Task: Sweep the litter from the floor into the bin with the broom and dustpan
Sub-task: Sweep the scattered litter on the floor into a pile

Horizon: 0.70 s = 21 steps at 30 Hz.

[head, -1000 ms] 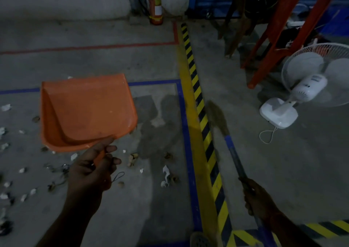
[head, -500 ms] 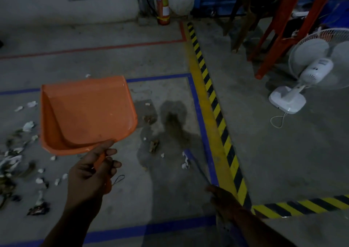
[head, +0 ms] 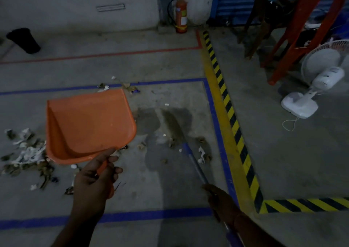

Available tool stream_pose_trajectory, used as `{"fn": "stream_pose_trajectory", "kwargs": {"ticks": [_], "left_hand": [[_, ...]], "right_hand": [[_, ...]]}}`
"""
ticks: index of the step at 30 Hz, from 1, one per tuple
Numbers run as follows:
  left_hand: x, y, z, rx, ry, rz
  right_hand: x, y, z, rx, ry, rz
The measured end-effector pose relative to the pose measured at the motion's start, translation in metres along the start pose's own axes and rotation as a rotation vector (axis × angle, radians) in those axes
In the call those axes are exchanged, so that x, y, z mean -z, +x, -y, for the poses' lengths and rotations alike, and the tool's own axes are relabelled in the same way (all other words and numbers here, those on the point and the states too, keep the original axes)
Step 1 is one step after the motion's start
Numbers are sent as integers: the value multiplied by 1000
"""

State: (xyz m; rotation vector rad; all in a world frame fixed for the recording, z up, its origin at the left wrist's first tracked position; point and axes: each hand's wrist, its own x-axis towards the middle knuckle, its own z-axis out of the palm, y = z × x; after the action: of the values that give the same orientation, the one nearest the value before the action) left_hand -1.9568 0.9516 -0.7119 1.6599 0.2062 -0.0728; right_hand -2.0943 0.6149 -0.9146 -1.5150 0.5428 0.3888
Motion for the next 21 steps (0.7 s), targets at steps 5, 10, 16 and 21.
{"fn": "stream_pose_trajectory", "kwargs": {"ticks": [5, 10, 16, 21], "left_hand": [[6, -35, 1, -40, -20, -21], [24, -72, 17, -60, -53, -23], [81, -87, 42, -43, -24, -3], [154, -58, 48, -43, -7, 20]], "right_hand": [[23, -46, -18, -143, 336, -81], [12, -90, -67, -218, 179, -224], [-54, -95, -124, -303, -49, -185], [-169, -64, -88, -193, -235, -61]]}}
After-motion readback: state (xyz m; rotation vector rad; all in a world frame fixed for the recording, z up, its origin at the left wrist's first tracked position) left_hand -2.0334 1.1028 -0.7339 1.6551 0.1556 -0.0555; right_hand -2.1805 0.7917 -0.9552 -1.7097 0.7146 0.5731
